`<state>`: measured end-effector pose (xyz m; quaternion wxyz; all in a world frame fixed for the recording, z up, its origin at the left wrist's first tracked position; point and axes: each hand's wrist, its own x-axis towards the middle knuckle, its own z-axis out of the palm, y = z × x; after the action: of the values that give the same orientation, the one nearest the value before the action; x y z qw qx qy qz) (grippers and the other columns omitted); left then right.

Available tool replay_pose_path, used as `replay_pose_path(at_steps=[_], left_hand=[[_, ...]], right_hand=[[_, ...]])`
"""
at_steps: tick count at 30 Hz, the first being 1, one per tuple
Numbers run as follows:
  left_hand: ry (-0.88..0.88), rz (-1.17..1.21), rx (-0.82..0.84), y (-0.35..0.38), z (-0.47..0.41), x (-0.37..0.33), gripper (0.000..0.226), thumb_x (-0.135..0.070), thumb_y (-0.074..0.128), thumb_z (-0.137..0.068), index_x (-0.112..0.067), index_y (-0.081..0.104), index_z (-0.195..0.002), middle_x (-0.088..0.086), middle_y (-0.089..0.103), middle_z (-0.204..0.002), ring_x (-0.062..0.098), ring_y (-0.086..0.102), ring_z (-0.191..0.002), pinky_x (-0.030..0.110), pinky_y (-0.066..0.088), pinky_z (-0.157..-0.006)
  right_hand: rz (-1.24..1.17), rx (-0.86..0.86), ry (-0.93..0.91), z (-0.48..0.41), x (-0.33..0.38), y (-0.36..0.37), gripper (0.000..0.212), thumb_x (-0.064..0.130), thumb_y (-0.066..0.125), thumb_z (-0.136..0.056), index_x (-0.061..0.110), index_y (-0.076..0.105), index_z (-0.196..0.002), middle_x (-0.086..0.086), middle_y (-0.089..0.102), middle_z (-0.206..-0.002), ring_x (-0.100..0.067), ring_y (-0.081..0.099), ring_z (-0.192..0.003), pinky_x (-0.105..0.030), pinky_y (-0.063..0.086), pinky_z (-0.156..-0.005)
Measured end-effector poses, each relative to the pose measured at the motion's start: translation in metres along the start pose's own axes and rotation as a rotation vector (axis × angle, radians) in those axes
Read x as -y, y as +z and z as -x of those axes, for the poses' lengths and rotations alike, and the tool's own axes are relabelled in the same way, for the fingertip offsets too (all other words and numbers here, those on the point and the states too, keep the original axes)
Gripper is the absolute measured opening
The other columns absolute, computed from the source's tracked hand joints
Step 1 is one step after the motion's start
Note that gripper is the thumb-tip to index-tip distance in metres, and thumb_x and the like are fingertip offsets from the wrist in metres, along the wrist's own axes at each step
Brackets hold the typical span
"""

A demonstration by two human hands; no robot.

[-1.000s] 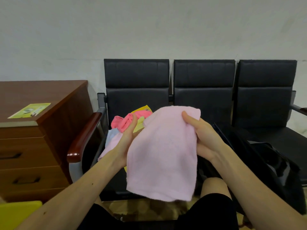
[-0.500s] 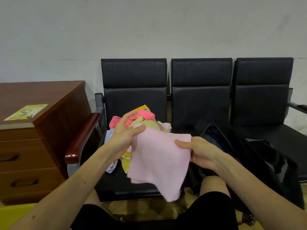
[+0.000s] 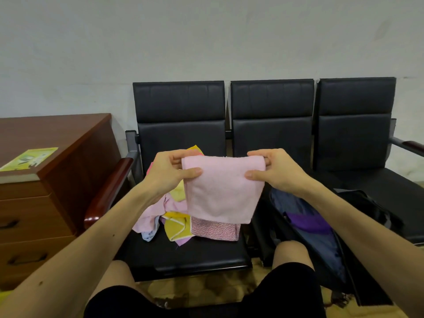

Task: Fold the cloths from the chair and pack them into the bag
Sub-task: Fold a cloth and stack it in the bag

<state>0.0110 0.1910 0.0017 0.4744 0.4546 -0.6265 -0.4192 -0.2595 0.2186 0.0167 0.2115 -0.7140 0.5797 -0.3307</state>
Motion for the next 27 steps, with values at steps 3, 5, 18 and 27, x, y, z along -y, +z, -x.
replay_pose_path(at_steps=[3, 5, 18, 27], left_hand=[[0.056, -0.206, 0.022, -0.001, 0.003, 0.003, 0.048, -0.007, 0.085, -0.072, -0.021, 0.072, -0.116, -0.015, 0.068, -0.109, 0.005, 0.067, -0.097, 0.019, 0.058, -0.078], [0.095, -0.361, 0.018, 0.0, 0.004, 0.007, 0.051, -0.011, 0.085, -0.074, -0.019, 0.069, -0.122, -0.015, 0.065, -0.109, 0.001, 0.062, -0.095, 0.011, 0.052, -0.073], [0.175, -0.62, -0.033, 0.009, 0.008, 0.013, 0.017, -0.024, 0.076, -0.086, -0.021, 0.074, -0.103, -0.009, 0.068, -0.097, 0.014, 0.061, -0.093, 0.018, 0.045, -0.072], [0.109, -0.334, 0.164, 0.022, 0.01, 0.025, 0.008, -0.03, 0.065, -0.094, -0.031, 0.068, -0.102, -0.009, 0.061, -0.111, 0.002, 0.057, -0.103, 0.026, 0.047, -0.085]], right_hand=[[0.072, 0.044, -0.049, -0.002, 0.0, 0.001, 0.034, 0.022, 0.075, -0.086, 0.015, 0.069, -0.119, 0.0, 0.072, -0.107, -0.016, 0.069, -0.097, -0.039, 0.057, -0.088], [0.148, 0.059, -0.052, -0.004, -0.003, 0.004, 0.026, 0.026, 0.071, -0.09, 0.015, 0.07, -0.114, -0.001, 0.072, -0.105, -0.016, 0.068, -0.095, -0.038, 0.057, -0.086], [0.138, 0.191, -0.016, -0.003, -0.023, 0.006, 0.025, 0.037, 0.056, -0.099, 0.014, 0.067, -0.098, -0.006, 0.07, -0.088, -0.022, 0.068, -0.08, -0.037, 0.057, -0.077], [-0.664, 0.23, 0.248, 0.037, -0.065, 0.043, 0.03, 0.033, 0.052, -0.099, 0.017, 0.066, -0.12, -0.001, 0.073, -0.113, -0.016, 0.067, -0.107, -0.031, 0.052, -0.091]])
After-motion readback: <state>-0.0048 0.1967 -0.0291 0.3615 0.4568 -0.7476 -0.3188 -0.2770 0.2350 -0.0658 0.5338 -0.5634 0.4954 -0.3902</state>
